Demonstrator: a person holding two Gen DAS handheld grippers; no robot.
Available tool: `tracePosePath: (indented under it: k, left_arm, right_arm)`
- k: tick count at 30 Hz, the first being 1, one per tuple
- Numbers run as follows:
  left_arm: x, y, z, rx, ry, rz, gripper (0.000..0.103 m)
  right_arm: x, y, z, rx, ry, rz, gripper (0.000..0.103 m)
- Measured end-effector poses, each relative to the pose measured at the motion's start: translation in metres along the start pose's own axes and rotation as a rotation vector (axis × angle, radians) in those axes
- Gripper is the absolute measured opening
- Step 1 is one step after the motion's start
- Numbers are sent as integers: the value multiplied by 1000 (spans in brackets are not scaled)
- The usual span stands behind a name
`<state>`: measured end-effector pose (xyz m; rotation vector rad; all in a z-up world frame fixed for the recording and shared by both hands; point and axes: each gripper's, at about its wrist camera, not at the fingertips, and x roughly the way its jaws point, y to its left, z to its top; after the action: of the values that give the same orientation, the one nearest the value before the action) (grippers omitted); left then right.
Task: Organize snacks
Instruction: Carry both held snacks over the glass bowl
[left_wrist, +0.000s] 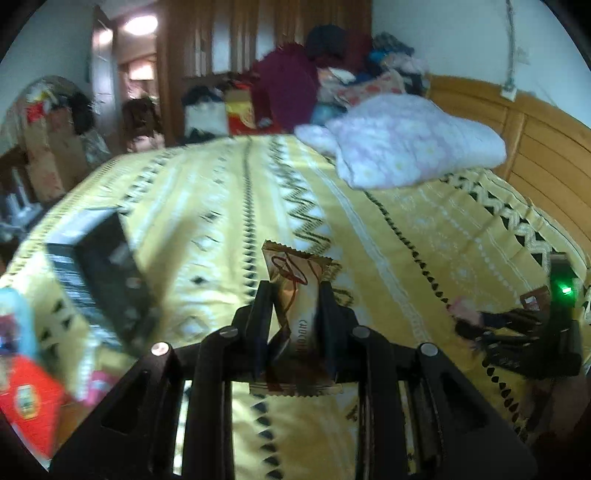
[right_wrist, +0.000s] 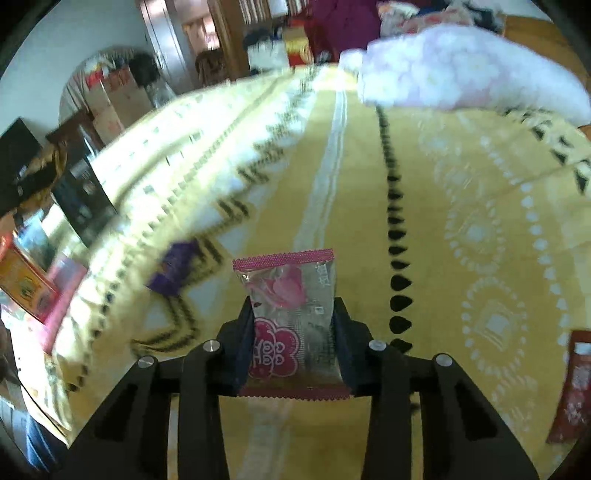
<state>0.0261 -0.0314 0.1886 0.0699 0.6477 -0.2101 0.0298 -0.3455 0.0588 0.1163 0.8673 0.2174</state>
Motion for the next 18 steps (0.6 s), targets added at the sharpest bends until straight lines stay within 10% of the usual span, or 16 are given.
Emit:
tracePosePath:
  k: [18]
  left_arm:
    - [-131, 128, 6, -140, -147, 347, 25]
  right_arm:
    - [-119, 199, 86, -202, -246, 180, 41]
